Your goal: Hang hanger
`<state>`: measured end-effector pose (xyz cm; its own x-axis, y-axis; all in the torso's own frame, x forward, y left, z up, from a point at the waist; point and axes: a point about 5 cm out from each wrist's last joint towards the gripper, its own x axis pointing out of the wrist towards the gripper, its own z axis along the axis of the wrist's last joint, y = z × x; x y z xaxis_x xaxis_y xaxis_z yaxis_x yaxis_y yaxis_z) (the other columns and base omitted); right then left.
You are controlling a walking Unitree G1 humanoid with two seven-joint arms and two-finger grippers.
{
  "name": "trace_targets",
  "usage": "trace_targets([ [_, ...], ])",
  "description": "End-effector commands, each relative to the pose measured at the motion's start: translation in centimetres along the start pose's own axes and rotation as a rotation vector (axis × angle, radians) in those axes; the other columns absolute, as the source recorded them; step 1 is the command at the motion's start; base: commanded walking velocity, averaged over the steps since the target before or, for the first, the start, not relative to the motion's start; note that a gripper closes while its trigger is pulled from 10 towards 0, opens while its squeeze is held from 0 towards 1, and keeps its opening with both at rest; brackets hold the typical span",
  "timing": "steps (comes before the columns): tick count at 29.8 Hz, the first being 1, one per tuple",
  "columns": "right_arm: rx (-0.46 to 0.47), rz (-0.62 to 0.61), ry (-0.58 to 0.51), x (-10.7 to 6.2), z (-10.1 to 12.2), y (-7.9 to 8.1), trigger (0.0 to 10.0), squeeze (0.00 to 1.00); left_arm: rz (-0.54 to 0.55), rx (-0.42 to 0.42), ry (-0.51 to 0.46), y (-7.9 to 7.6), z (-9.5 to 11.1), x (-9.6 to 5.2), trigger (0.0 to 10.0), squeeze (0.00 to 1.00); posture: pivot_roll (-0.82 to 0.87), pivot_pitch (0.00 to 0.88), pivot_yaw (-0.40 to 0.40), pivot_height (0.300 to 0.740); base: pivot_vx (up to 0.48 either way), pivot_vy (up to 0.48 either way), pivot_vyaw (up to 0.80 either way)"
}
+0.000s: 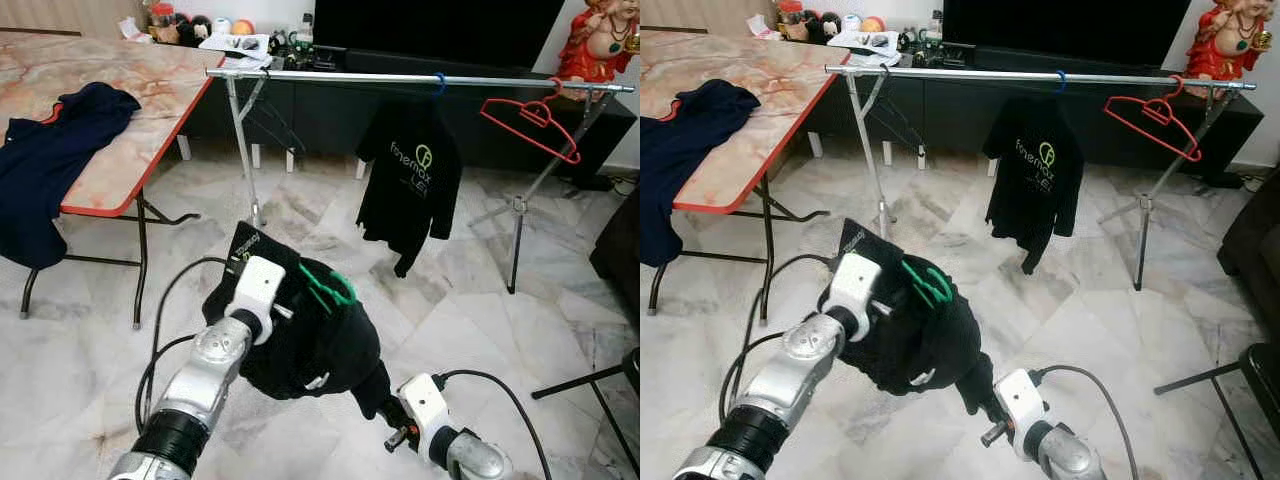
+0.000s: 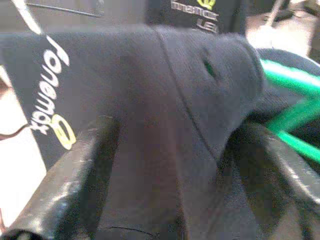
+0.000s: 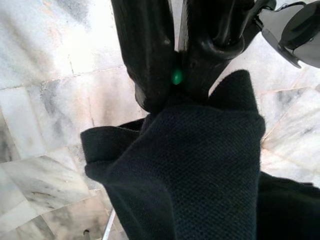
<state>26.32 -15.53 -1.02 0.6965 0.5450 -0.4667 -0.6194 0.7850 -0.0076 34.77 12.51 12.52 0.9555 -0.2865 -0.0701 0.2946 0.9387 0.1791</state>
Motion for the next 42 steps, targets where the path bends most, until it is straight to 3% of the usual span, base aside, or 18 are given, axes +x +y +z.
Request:
trace_targets([
  [1, -0.012, -0.001, -0.036, -0.1, 0.6, -0.2, 0.0, 0.0, 0.029, 0.006, -0.01, 0.2, 0.2, 0.3, 0.0, 0.0, 0.04, 0.095, -0.094, 0.74, 0.0, 0.0, 0.0],
  [12, -0.008, 0.009, -0.033, -0.2, 0.3, -0.2, 0.0, 0.0, -0.01, -0.009, -0.018, -0.7, 0.2, 0.5, 0.0, 0.0, 0.04, 0.099, -0.097, 0.74, 0.0, 0.0, 0.0],
  [24, -0.013, -0.001, -0.016, -0.2, 0.1, -0.1, 0.0, 0.0, 0.066, -0.004, -0.016, 0.8, 0.0, 0.3, 0.0, 0.0, 0.04, 0.102, -0.094, 0.74, 0.0, 0.0, 0.0],
  [32, -0.013, -0.012, -0.014, -0.3, 0.1, -0.4, 0.0, 0.0, 0.079, -0.018, -0.021, 0.8, 0.1, 0.3, 0.0, 0.0, 0.04, 0.102, -0.096, 0.74, 0.0, 0.0, 0.0],
  [37, -0.032, -0.005, 0.003, -0.4, -0.1, -0.4, 0.0, 0.0, 0.169, -0.069, -0.07, 2.0, 0.9, 0.3, 0.0, 0.0, 0.04, 0.103, -0.096, 0.74, 0.0, 0.0, 0.0],
  [42, -0.079, -0.004, 0.057, -0.9, -1.0, -0.4, 0.0, 0.0, 0.344, -0.174, -0.141, 4.9, 2.1, -0.2, 0.0, 0.0, 0.04, 0.103, -0.096, 0.74, 0.0, 0.0, 0.0],
])
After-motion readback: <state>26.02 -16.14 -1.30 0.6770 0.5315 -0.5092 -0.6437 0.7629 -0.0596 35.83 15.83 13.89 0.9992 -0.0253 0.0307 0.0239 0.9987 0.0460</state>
